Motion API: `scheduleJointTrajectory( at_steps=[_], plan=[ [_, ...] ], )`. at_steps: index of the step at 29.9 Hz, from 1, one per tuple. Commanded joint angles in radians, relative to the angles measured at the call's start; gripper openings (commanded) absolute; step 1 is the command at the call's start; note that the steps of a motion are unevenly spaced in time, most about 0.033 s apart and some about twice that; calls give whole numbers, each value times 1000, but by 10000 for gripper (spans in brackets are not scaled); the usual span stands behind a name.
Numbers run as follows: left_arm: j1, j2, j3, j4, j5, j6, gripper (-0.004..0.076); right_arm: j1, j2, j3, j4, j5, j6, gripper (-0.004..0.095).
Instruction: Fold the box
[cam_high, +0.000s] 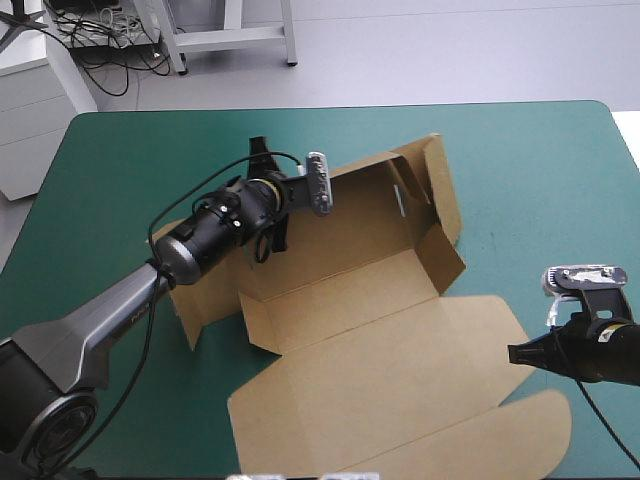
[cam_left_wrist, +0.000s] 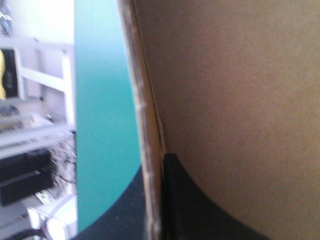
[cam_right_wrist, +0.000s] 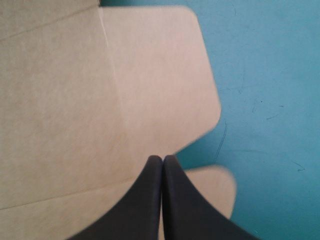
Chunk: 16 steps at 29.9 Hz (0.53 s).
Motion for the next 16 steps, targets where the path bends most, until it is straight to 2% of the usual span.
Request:
scheduleJointTrajectory(
  at_steps=[1,8,16],
  plan=[
    [-102,-45,-35,224,-118,-117,-10,-4,-3,-23,11,-39,-9,-20],
    [-236,-45,-35,522,-145,-318,-10,-4,-3,-23,9,-54,-9,-20],
    [-251,-34,-35,616,-149,-490,-10,-4,-3,-23,9,-90,-9,-20]
  ],
)
